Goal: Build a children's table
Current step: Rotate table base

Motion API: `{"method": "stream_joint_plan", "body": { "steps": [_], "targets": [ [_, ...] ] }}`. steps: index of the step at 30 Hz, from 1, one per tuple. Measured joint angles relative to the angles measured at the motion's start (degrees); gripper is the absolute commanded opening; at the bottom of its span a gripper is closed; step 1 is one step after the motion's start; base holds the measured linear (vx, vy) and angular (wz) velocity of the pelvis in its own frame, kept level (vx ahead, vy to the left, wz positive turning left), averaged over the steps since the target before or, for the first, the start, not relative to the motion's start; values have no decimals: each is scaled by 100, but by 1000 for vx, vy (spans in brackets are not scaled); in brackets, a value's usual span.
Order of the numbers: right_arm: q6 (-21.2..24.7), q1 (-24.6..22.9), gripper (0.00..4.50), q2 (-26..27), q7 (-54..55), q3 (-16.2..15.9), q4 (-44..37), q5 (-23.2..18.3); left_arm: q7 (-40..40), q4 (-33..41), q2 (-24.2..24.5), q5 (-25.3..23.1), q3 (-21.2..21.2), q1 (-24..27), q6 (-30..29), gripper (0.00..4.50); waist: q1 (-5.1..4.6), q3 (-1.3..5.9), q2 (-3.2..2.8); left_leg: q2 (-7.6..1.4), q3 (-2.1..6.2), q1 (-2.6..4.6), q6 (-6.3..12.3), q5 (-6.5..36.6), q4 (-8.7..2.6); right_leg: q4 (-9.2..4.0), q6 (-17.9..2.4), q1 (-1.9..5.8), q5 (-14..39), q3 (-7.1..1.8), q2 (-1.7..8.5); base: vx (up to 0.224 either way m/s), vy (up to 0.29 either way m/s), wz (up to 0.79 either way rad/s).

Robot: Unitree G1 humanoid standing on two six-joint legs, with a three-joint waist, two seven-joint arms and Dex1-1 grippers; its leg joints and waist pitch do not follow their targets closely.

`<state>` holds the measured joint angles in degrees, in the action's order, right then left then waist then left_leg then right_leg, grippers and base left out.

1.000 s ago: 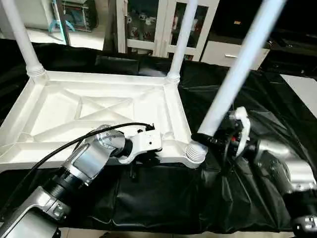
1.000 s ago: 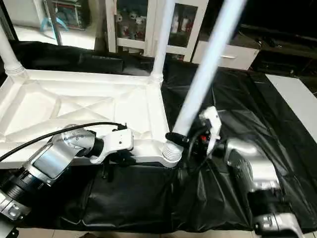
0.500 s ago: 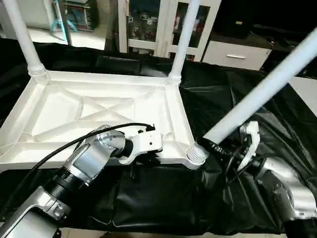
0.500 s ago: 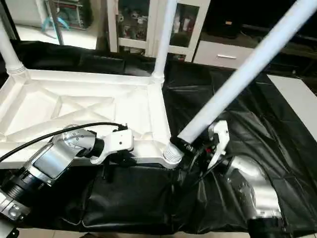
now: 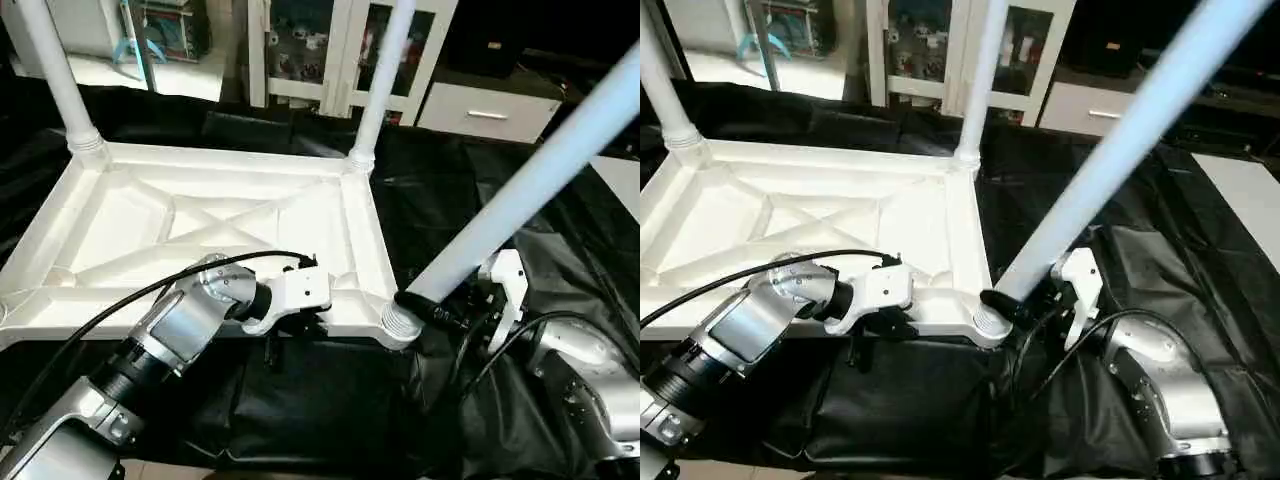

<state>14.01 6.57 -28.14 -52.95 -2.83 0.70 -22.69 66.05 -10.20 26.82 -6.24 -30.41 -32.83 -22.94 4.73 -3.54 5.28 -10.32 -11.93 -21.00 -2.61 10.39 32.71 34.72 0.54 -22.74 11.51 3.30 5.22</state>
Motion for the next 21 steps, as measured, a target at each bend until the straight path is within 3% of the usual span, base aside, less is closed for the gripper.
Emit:
{"method": "stream_joint_plan", "body": {
  "steps": [5, 10, 21],
  "targets": [
    [450, 157, 184, -62, -20, -32, -43, -4, 4, 52, -3, -3, -13, 27, -43, 0, 20, 22, 32, 1, 0, 4, -1, 0, -11, 0, 8, 0, 5, 0, 0, 0, 0, 0],
    [541, 402, 184, -73, -93, -143, 218, -11, 1, 52, 15, -20, -9, 48, -81, 0, 0, 37, 56, 1, 0, 16, -1, 0, -11, -5, 9, 11, 6, -1, 0, 0, 0, 0],
    [841, 1094, 184, 276, -21, -255, 1060, 52, -97, -23, 92, -63, 24, 78, -151, 0, -287, 13, 56, 27, 85, 61, 1, 0, -21, -184, 14, 83, 9, 51, 2, 0, 0, 0]
  ]
}}
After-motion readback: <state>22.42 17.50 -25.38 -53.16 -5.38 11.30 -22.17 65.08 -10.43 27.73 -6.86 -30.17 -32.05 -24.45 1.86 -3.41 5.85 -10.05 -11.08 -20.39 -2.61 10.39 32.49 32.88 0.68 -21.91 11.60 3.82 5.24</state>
